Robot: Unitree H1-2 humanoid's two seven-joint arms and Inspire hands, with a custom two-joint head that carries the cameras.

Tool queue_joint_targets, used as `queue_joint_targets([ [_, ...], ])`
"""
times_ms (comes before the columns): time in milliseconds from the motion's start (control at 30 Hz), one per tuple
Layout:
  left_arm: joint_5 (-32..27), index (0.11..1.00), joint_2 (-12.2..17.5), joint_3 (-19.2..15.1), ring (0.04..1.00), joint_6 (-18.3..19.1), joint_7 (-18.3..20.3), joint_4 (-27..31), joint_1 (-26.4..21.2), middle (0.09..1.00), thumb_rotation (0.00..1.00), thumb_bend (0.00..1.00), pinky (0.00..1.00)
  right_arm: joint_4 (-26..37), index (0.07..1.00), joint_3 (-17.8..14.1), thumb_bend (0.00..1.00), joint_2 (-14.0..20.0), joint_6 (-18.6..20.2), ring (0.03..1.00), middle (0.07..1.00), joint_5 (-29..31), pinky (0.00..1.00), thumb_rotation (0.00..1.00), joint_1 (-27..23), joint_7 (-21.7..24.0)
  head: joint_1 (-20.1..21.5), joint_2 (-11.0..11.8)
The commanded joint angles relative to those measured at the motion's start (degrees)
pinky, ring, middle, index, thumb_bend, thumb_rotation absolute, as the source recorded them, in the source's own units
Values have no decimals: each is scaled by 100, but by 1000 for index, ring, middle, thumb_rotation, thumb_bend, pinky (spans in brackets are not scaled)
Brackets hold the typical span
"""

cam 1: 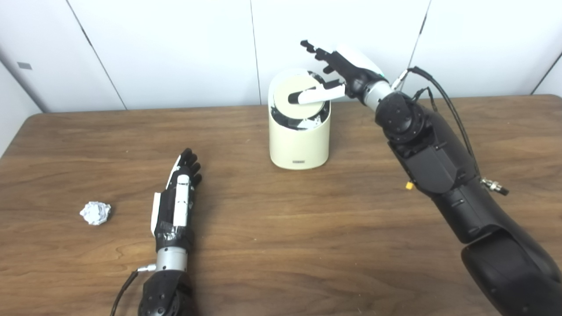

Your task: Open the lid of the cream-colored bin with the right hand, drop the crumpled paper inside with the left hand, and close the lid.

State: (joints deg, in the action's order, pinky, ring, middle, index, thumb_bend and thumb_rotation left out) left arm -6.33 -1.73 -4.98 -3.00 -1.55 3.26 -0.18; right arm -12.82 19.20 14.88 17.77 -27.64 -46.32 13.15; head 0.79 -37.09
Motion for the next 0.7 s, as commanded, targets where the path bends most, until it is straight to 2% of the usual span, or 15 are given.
queue_joint_targets([
  [0,-10,948,-88,51,937,-113,1,-27,37,946,839,407,942,18,949,-44,889,14,-198,926,944,-77,819,523,-343,-83,8,-4],
  [133,-39,951,-111,55,949,-55,1,14,41,952,823,423,957,-84,947,-18,879,11,-302,924,942,-158,821,508,-339,-109,-2,-22],
  [300,-22,948,-127,66,946,-67,-1,24,42,949,834,389,960,-159,953,35,858,59,-414,935,946,-292,843,497,-334,-107,3,-38],
  [667,-24,946,-124,85,954,-59,13,24,34,952,824,417,958,-284,958,-180,840,12,-455,928,941,-244,823,473,-221,-240,-23,-68],
])
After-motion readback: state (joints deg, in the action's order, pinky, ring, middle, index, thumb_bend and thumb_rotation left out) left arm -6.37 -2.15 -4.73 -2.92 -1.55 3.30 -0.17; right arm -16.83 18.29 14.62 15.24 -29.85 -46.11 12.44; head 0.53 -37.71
